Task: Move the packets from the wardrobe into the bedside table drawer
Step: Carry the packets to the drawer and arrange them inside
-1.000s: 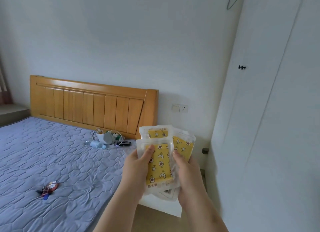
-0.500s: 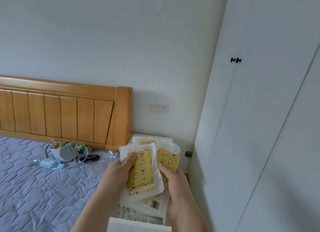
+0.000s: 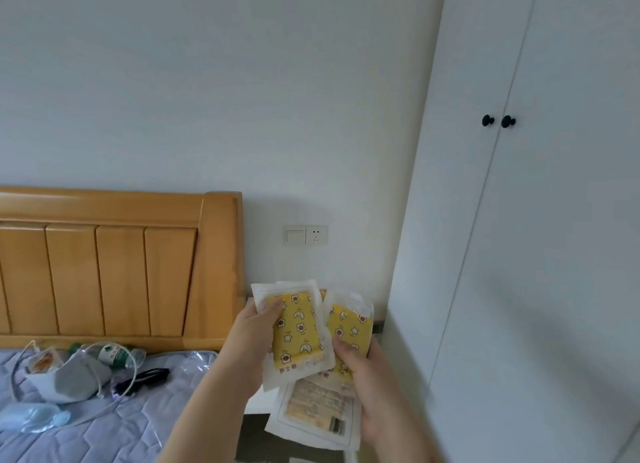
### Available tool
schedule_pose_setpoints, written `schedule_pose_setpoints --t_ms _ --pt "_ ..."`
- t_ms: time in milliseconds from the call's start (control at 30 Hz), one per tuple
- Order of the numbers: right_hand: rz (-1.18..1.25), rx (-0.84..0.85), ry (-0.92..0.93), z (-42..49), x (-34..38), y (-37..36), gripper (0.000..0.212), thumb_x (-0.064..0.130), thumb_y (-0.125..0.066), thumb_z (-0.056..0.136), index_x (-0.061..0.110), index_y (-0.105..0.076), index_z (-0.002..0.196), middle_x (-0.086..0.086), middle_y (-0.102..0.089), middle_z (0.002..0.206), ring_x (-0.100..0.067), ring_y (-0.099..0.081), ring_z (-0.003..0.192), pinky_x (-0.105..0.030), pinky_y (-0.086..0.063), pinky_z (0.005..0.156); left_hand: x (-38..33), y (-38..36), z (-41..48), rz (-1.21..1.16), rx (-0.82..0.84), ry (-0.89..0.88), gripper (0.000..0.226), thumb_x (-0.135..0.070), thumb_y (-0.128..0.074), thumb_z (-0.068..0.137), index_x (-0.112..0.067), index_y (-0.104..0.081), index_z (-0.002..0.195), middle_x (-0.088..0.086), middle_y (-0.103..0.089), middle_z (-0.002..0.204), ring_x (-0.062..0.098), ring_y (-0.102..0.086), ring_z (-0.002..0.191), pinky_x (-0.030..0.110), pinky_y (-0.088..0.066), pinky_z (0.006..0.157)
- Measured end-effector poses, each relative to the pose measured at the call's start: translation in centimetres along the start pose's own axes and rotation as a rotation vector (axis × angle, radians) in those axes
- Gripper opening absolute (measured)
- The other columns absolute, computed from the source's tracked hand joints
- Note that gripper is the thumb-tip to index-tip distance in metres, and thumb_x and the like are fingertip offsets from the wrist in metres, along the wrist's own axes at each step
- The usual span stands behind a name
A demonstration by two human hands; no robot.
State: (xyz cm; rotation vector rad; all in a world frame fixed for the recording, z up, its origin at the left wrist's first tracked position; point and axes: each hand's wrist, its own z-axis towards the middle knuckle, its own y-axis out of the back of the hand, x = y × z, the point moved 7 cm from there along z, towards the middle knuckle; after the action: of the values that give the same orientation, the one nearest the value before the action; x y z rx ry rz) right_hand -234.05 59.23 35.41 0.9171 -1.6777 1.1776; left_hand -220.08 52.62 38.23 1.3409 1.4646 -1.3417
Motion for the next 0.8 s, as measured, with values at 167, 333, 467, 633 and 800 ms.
schedule_pose_setpoints --t_ms 167,333,467,633,800 --pt "-0.178 0.055 -0.016 3.2 -0.2 0.0 0.01 0.017 -0.06 0.091 0.02 -0.066 0.099 -0.004 -0.075 0.088 -0.025 -0.072 0.083 -0.042 -0.057 0.076 1.9 -0.8 2.8 0.042 0.122 0.031 0.023 -0.015 -0.067 0.084 -0.011 -0.062 0.106 0.012 -0.074 0.092 0.032 -0.071 0.084 0.05 -0.057 0.078" --pt "-0.357 0.183 -0.088 6.3 -1.6 1.3 0.015 0.027 -0.054 0.095 0.026 -0.063 0.107 0.002 -0.075 0.092 -0.017 -0.072 0.084 -0.032 -0.057 0.071 5.0 -2.6 5.1 0.058 0.164 0.089 0.039 -0.014 -0.074 0.074 -0.013 -0.06 0.11 0.012 -0.073 0.095 0.033 -0.071 0.087 0.049 -0.057 0.078" --pt "-0.419 0.295 -0.152 8.5 -2.6 3.8 0.019 0.027 -0.045 0.1 0.032 -0.063 0.103 0.004 -0.075 0.094 -0.012 -0.071 0.087 -0.026 -0.057 0.072 8.8 -5.7 6.5 0.075 0.215 0.206 0.049 -0.019 -0.077 0.066 -0.01 -0.061 0.112 0.015 -0.072 0.095 0.032 -0.07 0.085 0.041 -0.055 0.073" --pt "-0.421 0.297 -0.28 12.1 -5.7 7.3 0.019 0.024 -0.048 0.097 0.024 -0.065 0.105 -0.001 -0.074 0.099 -0.019 -0.069 0.094 -0.038 -0.055 0.088 12.7 -6.9 9.4 0.005 0.057 0.302 0.027 -0.007 -0.07 0.079 -0.004 -0.064 0.106 0.015 -0.073 0.085 0.029 -0.071 0.071 0.038 -0.056 0.061" --pt "-0.242 0.268 -0.454 14.0 -9.6 8.7 0.02 0.016 -0.053 0.094 0.011 -0.067 0.108 -0.012 -0.073 0.1 -0.032 -0.069 0.095 -0.048 -0.054 0.087 15.8 -6.1 11.1 -0.062 -0.066 0.407 0.029 -0.009 -0.071 0.08 -0.006 -0.065 0.108 0.015 -0.074 0.089 0.03 -0.072 0.073 0.04 -0.057 0.059"
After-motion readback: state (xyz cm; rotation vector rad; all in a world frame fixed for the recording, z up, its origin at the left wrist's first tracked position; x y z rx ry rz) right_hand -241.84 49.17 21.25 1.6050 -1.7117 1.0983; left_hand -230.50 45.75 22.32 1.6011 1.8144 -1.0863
